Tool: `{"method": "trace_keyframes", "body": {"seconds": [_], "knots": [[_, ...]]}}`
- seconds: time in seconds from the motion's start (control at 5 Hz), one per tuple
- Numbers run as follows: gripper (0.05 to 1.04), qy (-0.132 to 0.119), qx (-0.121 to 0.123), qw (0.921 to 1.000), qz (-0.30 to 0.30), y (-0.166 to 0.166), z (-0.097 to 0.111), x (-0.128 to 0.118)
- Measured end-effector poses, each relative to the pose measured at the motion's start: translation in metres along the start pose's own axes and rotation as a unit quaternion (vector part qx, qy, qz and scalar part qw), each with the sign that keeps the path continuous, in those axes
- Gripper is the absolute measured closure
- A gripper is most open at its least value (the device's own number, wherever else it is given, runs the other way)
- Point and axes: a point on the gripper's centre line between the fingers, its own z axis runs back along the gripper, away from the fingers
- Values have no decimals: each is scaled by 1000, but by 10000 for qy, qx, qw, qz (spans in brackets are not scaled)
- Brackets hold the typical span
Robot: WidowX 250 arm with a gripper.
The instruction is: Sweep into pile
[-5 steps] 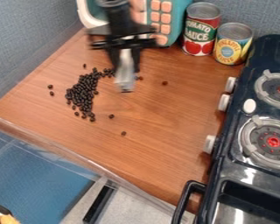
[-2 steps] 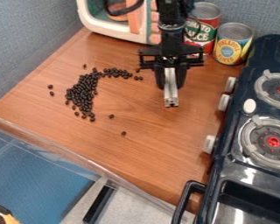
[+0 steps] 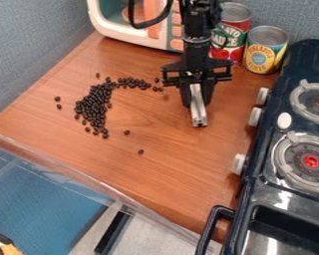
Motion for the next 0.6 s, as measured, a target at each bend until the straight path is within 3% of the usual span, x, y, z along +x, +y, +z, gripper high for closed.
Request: {"method": "trace_keyframes", "body": {"seconds": [0.6], "knots": [[704, -73, -7, 9987, 504, 21, -1, 13]]}}
